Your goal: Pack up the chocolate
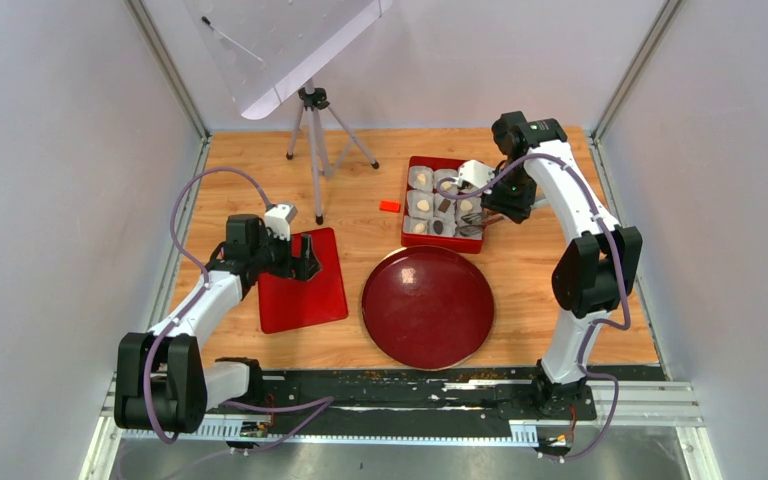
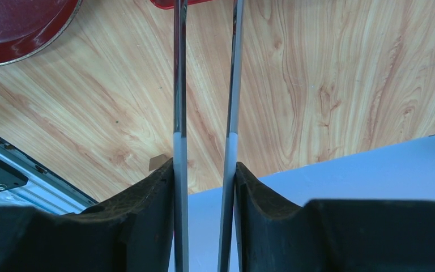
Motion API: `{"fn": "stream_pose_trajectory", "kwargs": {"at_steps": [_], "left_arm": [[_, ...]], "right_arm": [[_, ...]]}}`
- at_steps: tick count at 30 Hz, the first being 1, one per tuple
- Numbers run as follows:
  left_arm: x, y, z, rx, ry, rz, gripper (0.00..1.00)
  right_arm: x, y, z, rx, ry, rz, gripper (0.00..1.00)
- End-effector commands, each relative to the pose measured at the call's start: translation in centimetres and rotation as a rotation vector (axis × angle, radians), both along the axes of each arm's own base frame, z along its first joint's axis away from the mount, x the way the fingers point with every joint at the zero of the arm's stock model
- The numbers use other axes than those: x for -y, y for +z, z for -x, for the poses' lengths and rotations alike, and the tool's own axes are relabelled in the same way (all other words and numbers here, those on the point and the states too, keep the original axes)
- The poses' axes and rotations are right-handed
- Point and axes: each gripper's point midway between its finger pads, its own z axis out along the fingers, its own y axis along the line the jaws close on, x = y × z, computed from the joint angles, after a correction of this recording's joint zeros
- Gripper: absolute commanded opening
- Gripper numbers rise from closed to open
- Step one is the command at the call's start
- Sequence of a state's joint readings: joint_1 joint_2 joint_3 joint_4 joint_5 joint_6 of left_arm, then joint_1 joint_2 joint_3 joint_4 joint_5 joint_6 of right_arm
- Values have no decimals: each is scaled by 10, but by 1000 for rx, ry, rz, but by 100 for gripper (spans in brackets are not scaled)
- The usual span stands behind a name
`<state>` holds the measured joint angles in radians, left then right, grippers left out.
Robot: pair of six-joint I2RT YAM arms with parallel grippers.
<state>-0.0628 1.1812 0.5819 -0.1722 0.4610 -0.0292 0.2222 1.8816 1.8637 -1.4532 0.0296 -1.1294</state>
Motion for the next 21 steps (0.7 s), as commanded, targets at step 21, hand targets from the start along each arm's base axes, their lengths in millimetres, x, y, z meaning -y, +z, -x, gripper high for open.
{"fn": "stream_pose_trajectory", "kwargs": {"at_steps": [21], "left_arm": [[2, 3, -10, 3, 10, 32, 100]], "right_arm": [[90, 94, -46, 632, -609, -511, 22]]}}
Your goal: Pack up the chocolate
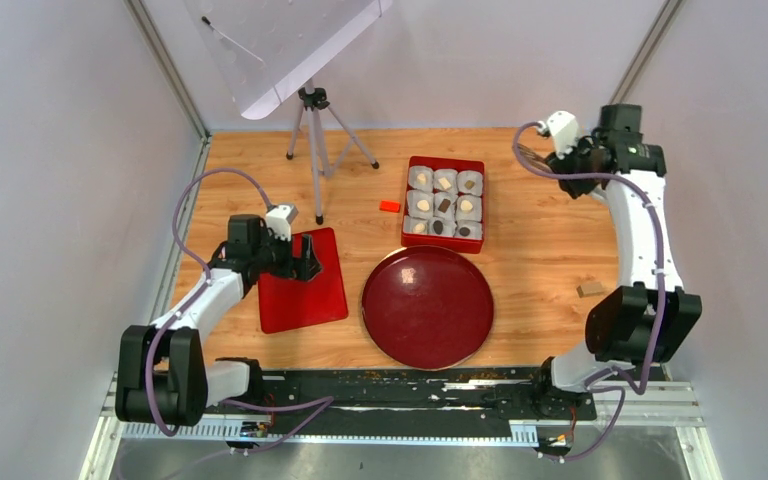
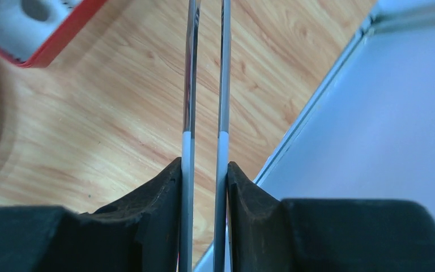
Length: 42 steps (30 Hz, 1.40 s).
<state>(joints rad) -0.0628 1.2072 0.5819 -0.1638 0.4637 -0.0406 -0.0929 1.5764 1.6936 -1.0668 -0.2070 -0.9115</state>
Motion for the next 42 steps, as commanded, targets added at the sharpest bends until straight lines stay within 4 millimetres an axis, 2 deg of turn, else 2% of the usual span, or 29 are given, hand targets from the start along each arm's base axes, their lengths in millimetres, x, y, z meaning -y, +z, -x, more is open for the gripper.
{"fn": "stream_pose_trajectory", "kwargs": {"at_steps": [1, 5, 9, 14, 20, 29, 35, 42], "left_arm": [[1, 9, -10, 25, 5, 25, 100], [1, 8, -9, 16, -2, 15, 100], [-1, 7, -7, 7, -6, 5, 100], [-1, 10, -7, 7, -15, -6, 100], [-3, 10, -4, 10, -17, -18, 100], [-6, 10, 1, -8, -42, -52, 100], [-10, 14, 1, -16, -52, -79, 100], [-14, 18, -3, -14, -45, -89, 100]], "right_arm": [[28, 4, -16, 148, -225, -217, 22], [64, -26, -13, 145, -421, -310, 21], [96, -67, -14, 124, -594, -336, 23], [112, -108, -19, 98, -649, -332, 23], [127, -133, -28, 67, -671, -317, 24], [141, -151, -63, 79, -735, -366, 27], [136, -179, -78, 33, -679, -378, 28], [122, -204, -84, -27, -612, -353, 42]]}}
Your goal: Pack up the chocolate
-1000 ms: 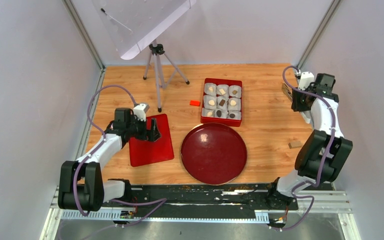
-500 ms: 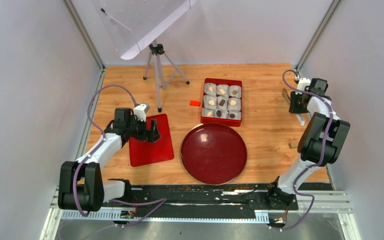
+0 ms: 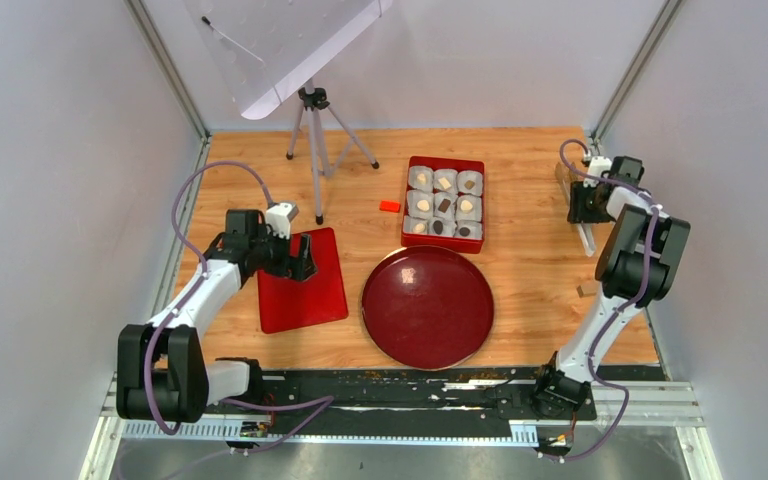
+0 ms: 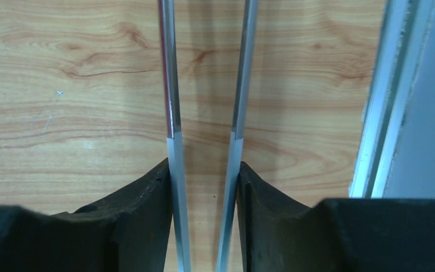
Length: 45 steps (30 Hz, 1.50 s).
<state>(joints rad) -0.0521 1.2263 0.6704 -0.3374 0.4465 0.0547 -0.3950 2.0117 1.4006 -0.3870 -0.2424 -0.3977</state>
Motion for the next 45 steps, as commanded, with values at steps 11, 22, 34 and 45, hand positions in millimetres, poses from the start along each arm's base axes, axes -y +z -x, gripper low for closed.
{"fn": "stream_pose_trajectory", "kwargs": {"at_steps": [11, 22, 34, 45], "left_arm": [[-5, 12, -5, 46, 9, 0, 100], [-3, 14, -14, 79, 22, 24, 100], [12, 25, -16, 86, -36, 93, 100], [9, 28, -14, 115, -3, 93, 100]], "right_arm": [[-3, 20, -23, 50, 48, 74, 59], [-21, 147, -6, 236, -3, 42, 76], [-239, 123, 155, 53, 931, -19, 34], [-258, 28, 259, -228, 1378, 138, 0]]}}
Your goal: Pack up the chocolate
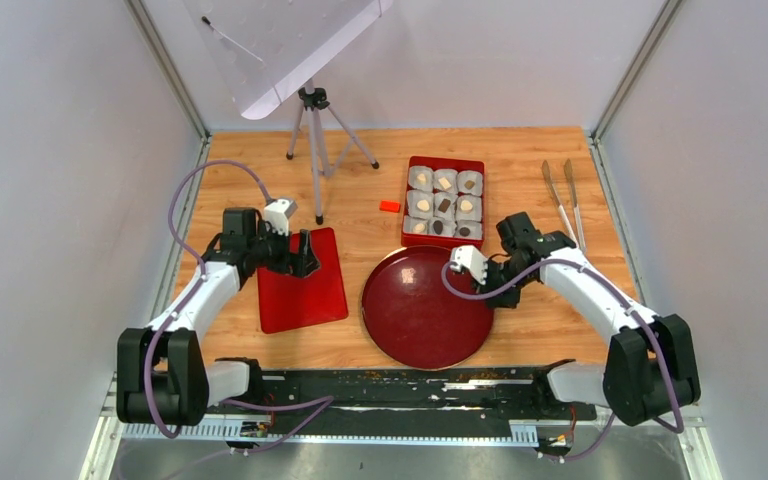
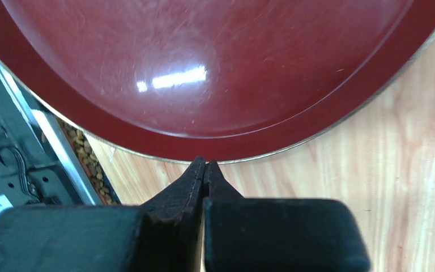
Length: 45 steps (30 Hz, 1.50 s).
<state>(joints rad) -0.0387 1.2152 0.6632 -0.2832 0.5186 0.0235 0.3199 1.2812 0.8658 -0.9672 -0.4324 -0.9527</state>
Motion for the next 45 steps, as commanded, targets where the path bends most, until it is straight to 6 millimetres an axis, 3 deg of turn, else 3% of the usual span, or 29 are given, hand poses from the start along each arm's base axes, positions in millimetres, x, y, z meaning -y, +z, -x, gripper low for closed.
{"fn": "stream_pose_trajectory", "kwargs": {"at_steps": [1, 9, 19, 25, 29, 35, 45], "left_arm": [[0, 17, -7, 75, 13, 20, 100], [0, 17, -6, 75, 15, 17, 100], [0, 17, -10, 77, 14, 19, 100], [0, 17, -11, 82, 12, 19, 100], [0, 17, -11, 79, 16, 17, 100], [0, 14, -10, 73, 16, 16, 100], [0, 10, -15, 65, 14, 18, 100]], "right_arm": [[15, -17, 7, 12, 124, 87, 0], [8, -20, -7, 17, 121, 79, 0], [-4, -18, -5, 22, 182, 70, 2], [-3, -36, -2, -26, 177, 113, 3], [10, -45, -4, -68, 124, 172, 1], [39, -43, -7, -72, 36, 209, 0], [151, -61, 4, -101, -198, 320, 0]]}}
